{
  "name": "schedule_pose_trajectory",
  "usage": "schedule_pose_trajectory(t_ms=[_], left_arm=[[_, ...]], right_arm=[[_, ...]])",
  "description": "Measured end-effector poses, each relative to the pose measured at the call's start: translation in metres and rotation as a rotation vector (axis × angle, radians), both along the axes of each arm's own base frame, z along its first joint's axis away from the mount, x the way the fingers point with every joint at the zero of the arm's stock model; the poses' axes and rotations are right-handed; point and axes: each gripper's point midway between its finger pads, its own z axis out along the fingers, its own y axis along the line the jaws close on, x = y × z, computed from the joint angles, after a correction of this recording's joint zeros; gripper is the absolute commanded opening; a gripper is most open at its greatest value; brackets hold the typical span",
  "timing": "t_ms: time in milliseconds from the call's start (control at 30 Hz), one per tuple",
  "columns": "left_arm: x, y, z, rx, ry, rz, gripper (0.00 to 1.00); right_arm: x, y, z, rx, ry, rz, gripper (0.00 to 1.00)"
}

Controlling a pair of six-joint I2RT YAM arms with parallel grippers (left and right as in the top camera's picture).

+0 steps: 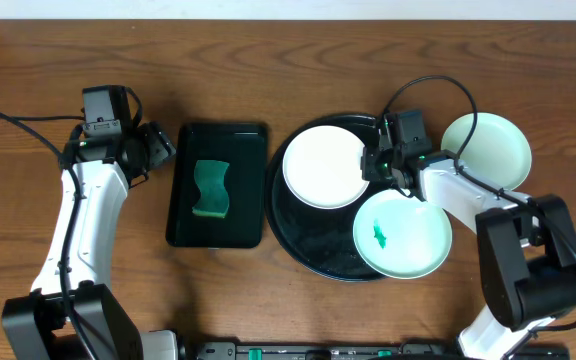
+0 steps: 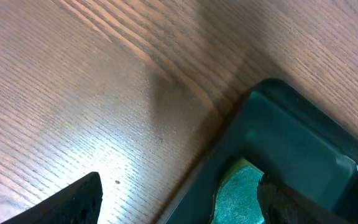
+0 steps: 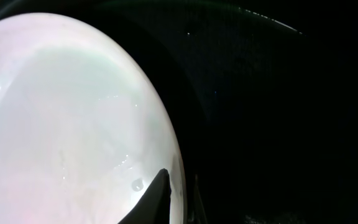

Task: Clean dirty plates on tray and stack at the side
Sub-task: 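Release the sponge and retract the left gripper to the left side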

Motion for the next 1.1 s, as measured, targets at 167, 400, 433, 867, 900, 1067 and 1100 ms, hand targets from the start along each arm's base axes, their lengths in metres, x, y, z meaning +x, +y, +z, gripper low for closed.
schedule_pose_trajectory(t_ms=[167, 400, 433, 867, 900, 1067, 1100], left_arm=[[0.0, 0.0, 0.0, 0.0, 0.0, 0.0, 0.8], [-0.0001, 0.0, 0.0, 0.0, 0.0, 0.0, 0.8], [0.0, 0.0, 0.0, 0.0, 0.0, 0.0, 0.81], [-0.0001, 0.0, 0.0, 0.0, 0.0, 0.0, 0.81], [-0.0001, 0.0, 0.0, 0.0, 0.0, 0.0, 0.81], [-0.0001, 0.0, 0.0, 0.0, 0.0, 0.0, 0.81], [-0.0001, 0.0, 0.0, 0.0, 0.0, 0.0, 0.81]], right_arm=[[-0.0006, 0.0, -0.0042, -0.001, 0.008, 0.0, 0.06], [0.0005, 0.0005, -0.0037, 0.0, 0.003, 0.001, 0.01], [0.0007, 0.0005, -0.0036, 0.0, 0.002, 0.0, 0.01], [0.0013, 0.0017, -0.0027, 0.008, -0.001, 0.003, 0.01], [0.0012, 0.0017, -0.0027, 0.008, 0.0, 0.003, 0.01], [0.0004, 0.0012, -0.0024, 0.007, 0.003, 0.003, 0.01], [-0.0002, 0.001, -0.002, 0.007, 0.005, 0.003, 0.01]])
